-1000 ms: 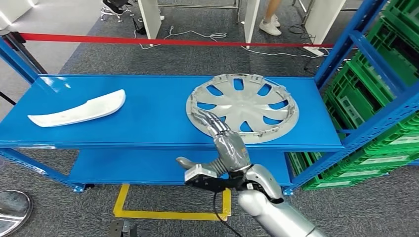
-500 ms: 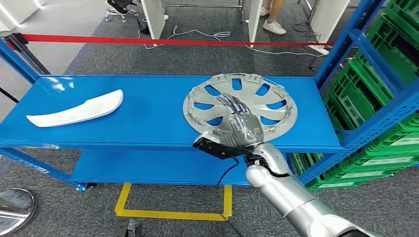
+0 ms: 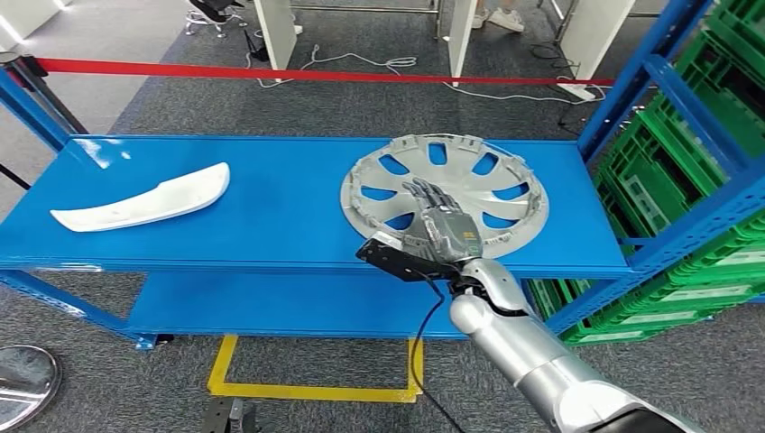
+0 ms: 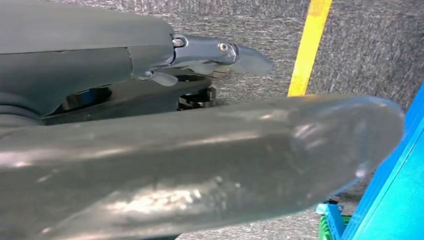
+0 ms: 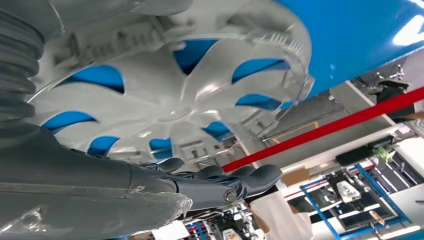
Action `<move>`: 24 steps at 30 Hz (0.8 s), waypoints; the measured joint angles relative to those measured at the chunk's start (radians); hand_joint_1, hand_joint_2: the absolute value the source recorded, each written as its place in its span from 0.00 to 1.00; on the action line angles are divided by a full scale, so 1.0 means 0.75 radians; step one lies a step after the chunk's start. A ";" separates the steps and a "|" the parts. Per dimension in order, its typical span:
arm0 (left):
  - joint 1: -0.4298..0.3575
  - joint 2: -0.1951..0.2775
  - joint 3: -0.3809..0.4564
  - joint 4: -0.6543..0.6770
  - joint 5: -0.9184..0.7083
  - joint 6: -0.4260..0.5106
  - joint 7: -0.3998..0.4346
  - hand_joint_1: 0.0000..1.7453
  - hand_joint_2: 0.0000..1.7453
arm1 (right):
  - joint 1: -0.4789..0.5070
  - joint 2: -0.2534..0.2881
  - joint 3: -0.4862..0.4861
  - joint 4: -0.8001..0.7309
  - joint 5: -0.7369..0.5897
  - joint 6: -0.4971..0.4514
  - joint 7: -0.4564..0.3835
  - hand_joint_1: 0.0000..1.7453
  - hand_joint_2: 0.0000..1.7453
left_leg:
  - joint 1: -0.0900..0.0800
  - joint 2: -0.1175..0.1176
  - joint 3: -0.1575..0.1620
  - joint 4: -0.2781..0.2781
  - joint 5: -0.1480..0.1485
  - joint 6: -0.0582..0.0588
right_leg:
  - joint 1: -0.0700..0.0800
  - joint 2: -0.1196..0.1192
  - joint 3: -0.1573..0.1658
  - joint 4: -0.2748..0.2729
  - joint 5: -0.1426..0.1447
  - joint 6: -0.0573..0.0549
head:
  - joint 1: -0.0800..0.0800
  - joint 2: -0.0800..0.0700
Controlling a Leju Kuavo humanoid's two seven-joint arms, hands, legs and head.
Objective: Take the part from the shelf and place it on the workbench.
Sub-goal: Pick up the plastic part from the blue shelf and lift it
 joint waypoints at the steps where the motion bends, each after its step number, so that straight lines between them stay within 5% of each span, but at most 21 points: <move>1: 0.000 0.000 0.000 0.000 0.000 0.000 0.000 0.00 0.00 | -0.002 0.000 -0.002 0.004 0.000 0.001 0.001 0.00 1.00 | 0.002 0.000 0.001 -0.001 0.001 0.008 | -0.001 -0.002 -0.013 0.028 -0.020 0.007 | 0.005 0.000; 4: -0.001 0.000 -0.001 0.000 -0.001 0.000 0.000 0.00 0.00 | -0.014 0.000 -0.009 0.028 -0.011 0.043 0.024 0.00 1.00 | 0.003 0.001 0.002 -0.002 0.000 0.022 | -0.002 -0.004 -0.123 0.262 -0.133 0.021 | 0.014 0.000; 6: 0.000 0.001 -0.001 0.000 -0.001 -0.001 0.000 0.00 0.00 | -0.027 0.000 -0.015 0.061 -0.027 0.109 0.049 0.00 1.00 | 0.002 0.000 0.003 -0.002 -0.002 0.024 | -0.002 -0.004 -0.179 0.369 -0.155 0.022 | 0.014 0.000; 7: -0.001 0.001 -0.001 0.000 -0.001 -0.002 0.000 0.00 0.00 | -0.038 -0.001 -0.018 0.084 -0.036 0.148 0.060 0.00 1.00 | 0.002 0.000 0.004 -0.002 -0.002 0.024 | -0.003 -0.005 -0.174 0.350 -0.130 0.021 | 0.014 0.000; 10: -0.002 0.002 -0.003 0.000 -0.002 -0.007 0.001 0.00 0.00 | -0.108 -0.001 -0.022 0.177 -0.059 0.268 0.083 0.00 1.00 | 0.000 -0.002 0.009 0.000 -0.007 0.015 | -0.004 -0.004 -0.054 0.095 -0.005 0.016 | 0.014 0.000; 12: -0.003 0.003 -0.004 0.000 -0.002 -0.009 0.006 0.00 0.00 | -0.152 -0.002 -0.023 0.247 -0.067 0.323 0.091 0.00 1.00 | -0.005 -0.002 0.008 0.000 -0.006 0.001 | -0.003 -0.002 -0.007 0.003 0.016 0.005 | 0.011 0.000; 16: -0.003 0.004 -0.005 0.000 -0.002 -0.013 0.010 0.00 0.00 | -0.197 -0.003 -0.022 0.352 -0.060 0.377 0.106 0.00 1.00 | -0.003 -0.001 0.000 0.018 -0.024 -0.028 | -0.003 0.000 0.001 -0.008 0.018 -0.029 | 0.005 0.000; 19: -0.004 0.007 -0.010 0.000 0.000 -0.014 0.010 0.00 0.00 | -0.230 -0.002 -0.022 0.407 -0.052 0.405 0.118 0.00 1.00 | -0.001 0.001 -0.103 0.230 -0.133 -0.043 | -0.008 -0.004 0.006 -0.013 0.018 -0.043 | -0.005 0.000; 21: -0.002 0.009 -0.015 0.000 0.002 -0.014 0.010 0.00 0.00 | -0.243 -0.002 -0.021 0.437 -0.048 0.425 0.124 0.00 1.00 | 0.000 0.001 -0.171 0.359 -0.168 -0.047 | -0.008 -0.005 0.008 -0.013 0.017 -0.044 | -0.006 0.000; 22: -0.002 0.010 -0.016 0.000 0.002 -0.014 0.010 0.00 0.00 | -0.250 -0.002 -0.020 0.450 -0.047 0.432 0.125 0.00 1.00 | 0.000 0.001 -0.172 0.358 -0.149 -0.048 | -0.009 -0.005 0.009 -0.012 0.017 -0.043 | -0.006 0.000; 24: -0.003 0.012 -0.019 0.000 0.002 -0.014 0.010 0.00 0.00 | -0.265 -0.002 -0.020 0.472 -0.047 0.444 0.128 0.00 1.00 | 0.003 0.003 -0.104 0.227 -0.063 -0.048 | -0.012 -0.004 0.015 -0.012 0.015 -0.039 | -0.006 0.000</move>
